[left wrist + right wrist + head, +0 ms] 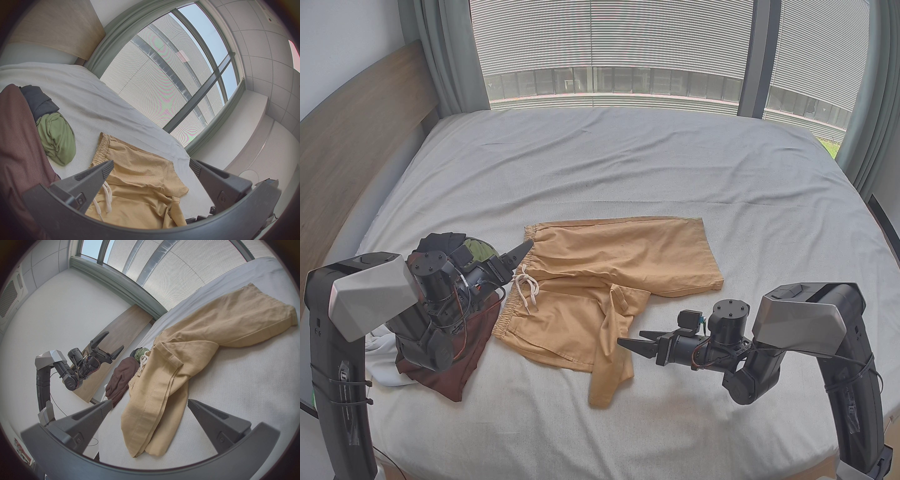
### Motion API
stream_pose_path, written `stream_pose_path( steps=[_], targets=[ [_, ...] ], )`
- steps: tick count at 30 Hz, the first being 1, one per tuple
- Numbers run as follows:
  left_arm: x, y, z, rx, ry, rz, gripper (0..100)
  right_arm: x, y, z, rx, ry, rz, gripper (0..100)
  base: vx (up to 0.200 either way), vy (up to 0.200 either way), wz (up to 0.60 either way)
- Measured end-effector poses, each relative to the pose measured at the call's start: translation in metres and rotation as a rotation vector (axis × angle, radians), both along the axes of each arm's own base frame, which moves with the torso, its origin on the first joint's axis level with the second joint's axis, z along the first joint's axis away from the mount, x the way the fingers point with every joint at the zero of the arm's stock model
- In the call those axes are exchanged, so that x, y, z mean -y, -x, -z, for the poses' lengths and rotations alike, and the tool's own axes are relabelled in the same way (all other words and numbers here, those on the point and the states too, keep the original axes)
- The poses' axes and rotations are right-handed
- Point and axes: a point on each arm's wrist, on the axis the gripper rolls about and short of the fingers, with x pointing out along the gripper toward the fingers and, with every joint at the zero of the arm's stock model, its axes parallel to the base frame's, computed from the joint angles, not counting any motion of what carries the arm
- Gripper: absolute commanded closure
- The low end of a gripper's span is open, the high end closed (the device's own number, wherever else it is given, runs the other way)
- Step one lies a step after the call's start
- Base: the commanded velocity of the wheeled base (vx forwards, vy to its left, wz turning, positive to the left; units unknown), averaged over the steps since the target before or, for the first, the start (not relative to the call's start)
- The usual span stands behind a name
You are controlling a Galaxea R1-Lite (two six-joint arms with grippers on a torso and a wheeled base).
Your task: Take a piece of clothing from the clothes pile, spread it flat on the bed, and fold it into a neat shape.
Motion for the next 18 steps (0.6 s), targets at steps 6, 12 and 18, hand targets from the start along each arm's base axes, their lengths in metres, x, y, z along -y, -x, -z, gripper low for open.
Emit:
stream_pose_path(
  steps=[6,12,18],
  targets=[
    [0.0,0.0,0.0,0.0,0.0,0.0,0,-0.009,-0.003,0.007,-0.011,0.002,-0.016,0,0.0,0.0,0.0],
    [0.0,0.0,0.0,0.001,0.001,0.0,0,-0.022,-0.004,0.015,-0.014,-0.003,-0.044,0,0.0,0.0,0.0],
    [-0.001,0.0,-0.001,0.002,0.001,-0.002,0,-0.036,0.001,0.018,-0.006,-0.014,-0.075,0,0.0,0.0,0.0]
  ],
)
